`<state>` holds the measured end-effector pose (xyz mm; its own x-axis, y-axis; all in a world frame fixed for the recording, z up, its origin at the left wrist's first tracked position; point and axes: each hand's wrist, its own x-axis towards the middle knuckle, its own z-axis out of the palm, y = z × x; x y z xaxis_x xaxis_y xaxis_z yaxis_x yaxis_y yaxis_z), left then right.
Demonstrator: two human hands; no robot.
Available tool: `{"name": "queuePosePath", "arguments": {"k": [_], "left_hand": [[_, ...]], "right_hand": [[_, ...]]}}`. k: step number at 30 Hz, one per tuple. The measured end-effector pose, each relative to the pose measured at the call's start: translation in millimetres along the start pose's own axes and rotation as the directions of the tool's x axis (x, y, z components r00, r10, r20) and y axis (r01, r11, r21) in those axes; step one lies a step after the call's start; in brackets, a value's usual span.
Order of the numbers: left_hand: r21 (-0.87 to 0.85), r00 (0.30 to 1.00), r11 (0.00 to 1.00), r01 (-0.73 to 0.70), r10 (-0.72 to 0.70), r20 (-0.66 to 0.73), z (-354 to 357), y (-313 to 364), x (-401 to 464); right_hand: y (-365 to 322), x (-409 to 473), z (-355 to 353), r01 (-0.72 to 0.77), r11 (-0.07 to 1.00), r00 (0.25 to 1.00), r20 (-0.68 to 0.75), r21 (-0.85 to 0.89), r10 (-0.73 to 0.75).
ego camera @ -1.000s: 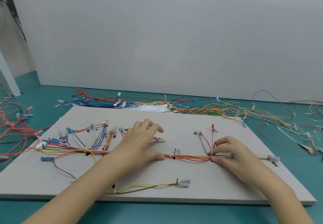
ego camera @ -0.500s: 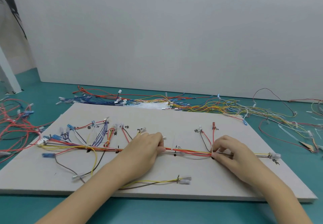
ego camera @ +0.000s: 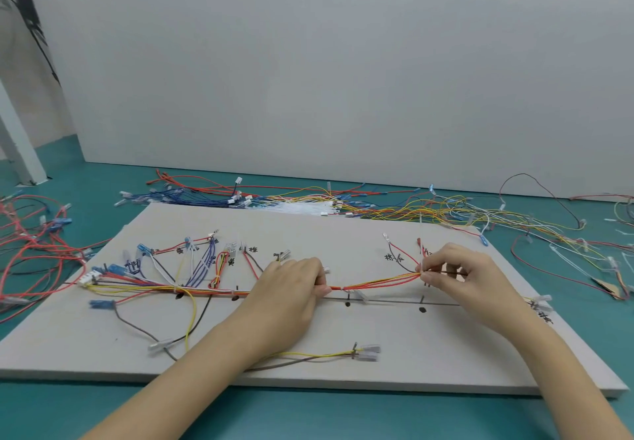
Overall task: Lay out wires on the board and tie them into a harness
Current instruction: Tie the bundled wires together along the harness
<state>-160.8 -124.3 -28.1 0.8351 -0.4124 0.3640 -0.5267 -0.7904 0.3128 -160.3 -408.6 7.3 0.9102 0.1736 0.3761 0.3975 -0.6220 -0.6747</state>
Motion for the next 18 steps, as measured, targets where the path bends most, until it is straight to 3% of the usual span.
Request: {"name": "queuePosePath", "arguments": {"k": [4, 7, 10, 14, 18], "left_hand": [[-0.127, 0.994, 0.992, 0.011, 0.003, 0.108, -4.3, 6.3, 10.1], [-0.153, 0.987, 0.988, 0.0, 0.024, 0.159, 1.7, 16.9, 16.8], [-0.292, 0.993, 0.954, 0.062, -0.03, 0.11, 6.4, 17.7, 20.0], [-0.355, 0.998, 0.933, 0.06, -0.067, -0.008, 8.4, 21.3, 20.5], [-0.365, 0.999, 0.93, 0.049, -0.046, 0.018, 5.9, 23.1, 19.4]], "right_hand": [[7.9, 2.2, -1.9, -0.12, 0.979, 0.988, 0.079, -0.164, 0.135], [23.8, -1.2, -14.5, -0.208, 0.949, 0.978, -0.039, -0.235, 0.205], [37.9, -3.6, -28.2, -0.285, 0.939, 0.958, -0.07, -0.191, 0.277], [38.7, -1.6, -25.8, -0.301, 0.931, 0.952, -0.129, -0.206, 0.279], [34.4, -3.2, -32.9, -0.29, 0.868, 0.924, -0.353, -0.404, 0.145]]}}
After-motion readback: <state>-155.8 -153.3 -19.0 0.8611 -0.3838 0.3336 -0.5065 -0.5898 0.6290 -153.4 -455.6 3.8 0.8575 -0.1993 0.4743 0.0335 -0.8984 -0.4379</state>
